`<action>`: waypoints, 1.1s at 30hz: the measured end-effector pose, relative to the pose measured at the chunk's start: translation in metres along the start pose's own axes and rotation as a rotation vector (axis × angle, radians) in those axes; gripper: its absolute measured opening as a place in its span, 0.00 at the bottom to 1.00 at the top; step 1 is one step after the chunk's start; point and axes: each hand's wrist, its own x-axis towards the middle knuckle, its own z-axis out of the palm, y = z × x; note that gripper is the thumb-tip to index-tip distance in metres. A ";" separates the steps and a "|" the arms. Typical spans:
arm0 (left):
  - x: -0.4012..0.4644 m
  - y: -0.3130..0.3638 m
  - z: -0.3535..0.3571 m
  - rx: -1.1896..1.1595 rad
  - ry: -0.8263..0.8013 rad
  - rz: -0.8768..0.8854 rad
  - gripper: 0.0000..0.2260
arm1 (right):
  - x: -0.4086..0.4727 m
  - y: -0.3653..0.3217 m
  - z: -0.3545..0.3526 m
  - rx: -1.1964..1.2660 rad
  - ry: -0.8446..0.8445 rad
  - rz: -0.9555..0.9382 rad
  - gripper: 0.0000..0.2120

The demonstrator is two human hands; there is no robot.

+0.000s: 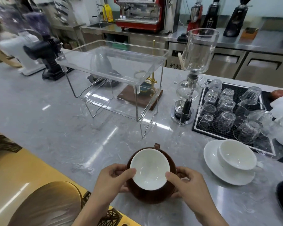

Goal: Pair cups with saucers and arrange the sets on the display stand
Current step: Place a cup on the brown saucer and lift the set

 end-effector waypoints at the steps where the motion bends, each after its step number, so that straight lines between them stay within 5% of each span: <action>1: 0.000 0.002 -0.007 -0.011 0.009 0.000 0.13 | 0.000 -0.004 0.006 -0.002 -0.003 -0.003 0.16; 8: 0.009 0.019 -0.063 -0.059 0.080 0.014 0.10 | 0.002 -0.037 0.063 -0.014 -0.029 -0.035 0.13; 33: 0.042 0.129 -0.214 -0.123 0.039 0.310 0.28 | -0.014 -0.179 0.197 -0.002 0.017 -0.217 0.13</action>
